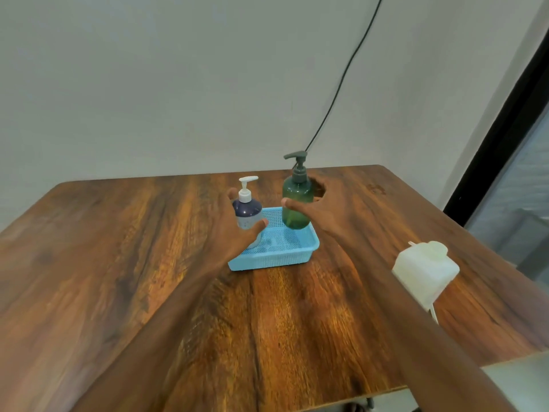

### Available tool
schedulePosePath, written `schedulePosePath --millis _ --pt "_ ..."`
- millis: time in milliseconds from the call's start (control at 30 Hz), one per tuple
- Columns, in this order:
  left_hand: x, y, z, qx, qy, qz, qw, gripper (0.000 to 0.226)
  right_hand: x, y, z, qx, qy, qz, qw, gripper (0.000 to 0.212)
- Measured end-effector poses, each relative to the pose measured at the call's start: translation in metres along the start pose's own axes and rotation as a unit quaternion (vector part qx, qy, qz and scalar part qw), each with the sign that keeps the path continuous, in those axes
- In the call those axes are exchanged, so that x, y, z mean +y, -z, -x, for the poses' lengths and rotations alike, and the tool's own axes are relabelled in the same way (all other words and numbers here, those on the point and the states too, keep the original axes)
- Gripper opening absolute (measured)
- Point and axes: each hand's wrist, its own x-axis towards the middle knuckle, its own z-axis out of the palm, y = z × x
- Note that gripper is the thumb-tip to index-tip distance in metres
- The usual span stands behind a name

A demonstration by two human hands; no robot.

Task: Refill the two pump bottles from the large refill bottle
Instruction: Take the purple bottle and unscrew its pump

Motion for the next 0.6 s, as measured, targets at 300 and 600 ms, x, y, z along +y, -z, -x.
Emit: schedulePosePath --millis 300,600 --pt "-0.012 -0.007 -0.008 0.011 -0.012 -0.031 0.999 0.082 0.056 -0.058 -0.023 -0.03 -0.06 0.016 0.998 0.054" --pt "-0.014 -0.012 -0.021 0.008 0.026 -0.05 0.998 0.08 0.062 -0.065 -0.024 -0.005 -0.029 0.069 0.997 0.064"
